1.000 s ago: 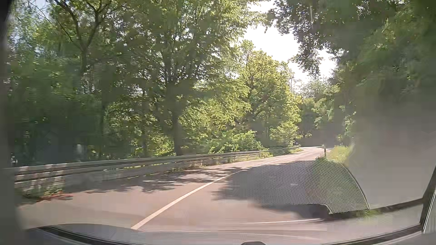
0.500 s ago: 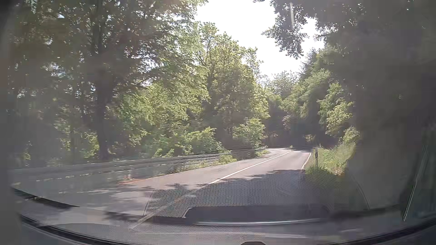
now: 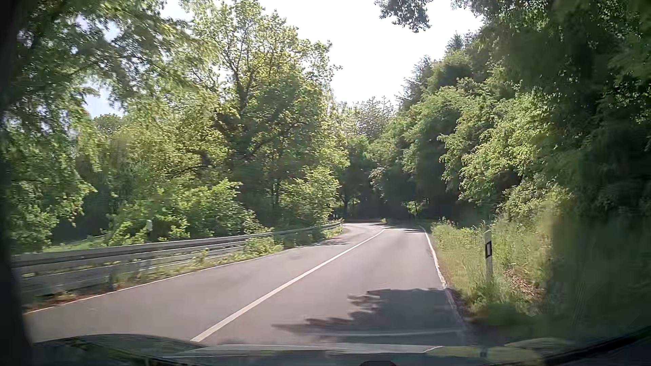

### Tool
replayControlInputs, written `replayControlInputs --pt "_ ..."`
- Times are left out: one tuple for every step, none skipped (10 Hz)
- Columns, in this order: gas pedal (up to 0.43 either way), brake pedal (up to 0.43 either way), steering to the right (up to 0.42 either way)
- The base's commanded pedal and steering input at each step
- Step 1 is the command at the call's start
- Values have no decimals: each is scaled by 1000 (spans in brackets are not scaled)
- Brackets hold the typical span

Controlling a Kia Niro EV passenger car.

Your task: Follow the waypoints while adhering to traffic rules and regulations

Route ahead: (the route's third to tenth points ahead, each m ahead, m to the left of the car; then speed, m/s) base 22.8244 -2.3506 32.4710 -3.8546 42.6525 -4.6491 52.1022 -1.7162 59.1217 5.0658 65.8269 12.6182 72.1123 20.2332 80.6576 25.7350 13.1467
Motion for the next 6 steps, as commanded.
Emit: replayControlInputs --pt "189 0 92" --pt "189 0 86" --pt "189 0 78" --pt "189 0 68" --pt "189 0 58" --pt "189 0 45"
